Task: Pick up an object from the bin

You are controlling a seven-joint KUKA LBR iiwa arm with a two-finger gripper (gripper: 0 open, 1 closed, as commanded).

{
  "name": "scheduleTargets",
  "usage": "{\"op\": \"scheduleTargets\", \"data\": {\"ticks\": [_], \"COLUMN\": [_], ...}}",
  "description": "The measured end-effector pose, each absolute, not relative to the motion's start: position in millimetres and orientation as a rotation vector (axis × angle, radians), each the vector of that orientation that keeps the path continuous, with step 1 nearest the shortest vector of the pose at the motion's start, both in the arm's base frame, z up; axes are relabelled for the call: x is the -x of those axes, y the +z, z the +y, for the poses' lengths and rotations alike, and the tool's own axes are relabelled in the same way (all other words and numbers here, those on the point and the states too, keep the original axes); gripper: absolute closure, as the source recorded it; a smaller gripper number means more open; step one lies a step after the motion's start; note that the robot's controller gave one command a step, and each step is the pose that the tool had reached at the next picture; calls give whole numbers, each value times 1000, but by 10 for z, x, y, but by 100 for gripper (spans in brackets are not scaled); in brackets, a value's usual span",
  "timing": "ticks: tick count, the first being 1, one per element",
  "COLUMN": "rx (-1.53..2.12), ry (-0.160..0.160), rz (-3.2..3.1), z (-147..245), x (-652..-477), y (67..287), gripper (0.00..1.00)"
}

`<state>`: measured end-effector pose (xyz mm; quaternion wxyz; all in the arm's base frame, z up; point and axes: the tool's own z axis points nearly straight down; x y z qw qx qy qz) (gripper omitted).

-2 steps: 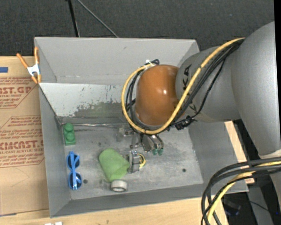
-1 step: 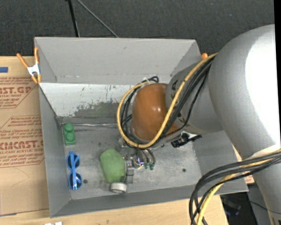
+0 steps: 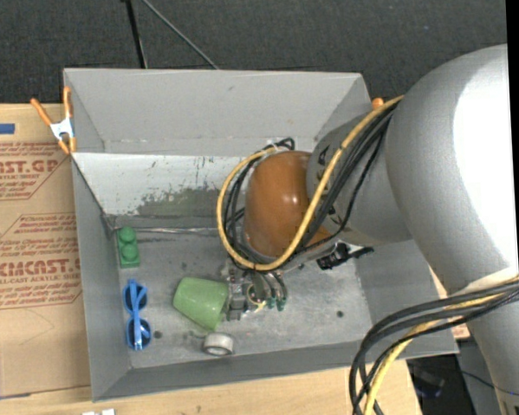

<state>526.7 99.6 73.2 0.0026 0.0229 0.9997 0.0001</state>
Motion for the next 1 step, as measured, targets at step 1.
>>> {"op": "scheduleTargets", "data": {"ticks": [1], "rx": [-116], "ry": [5], "rz": [3129], "z": [1098], "x": [-5535], "y": [2429], "gripper": [100]}}
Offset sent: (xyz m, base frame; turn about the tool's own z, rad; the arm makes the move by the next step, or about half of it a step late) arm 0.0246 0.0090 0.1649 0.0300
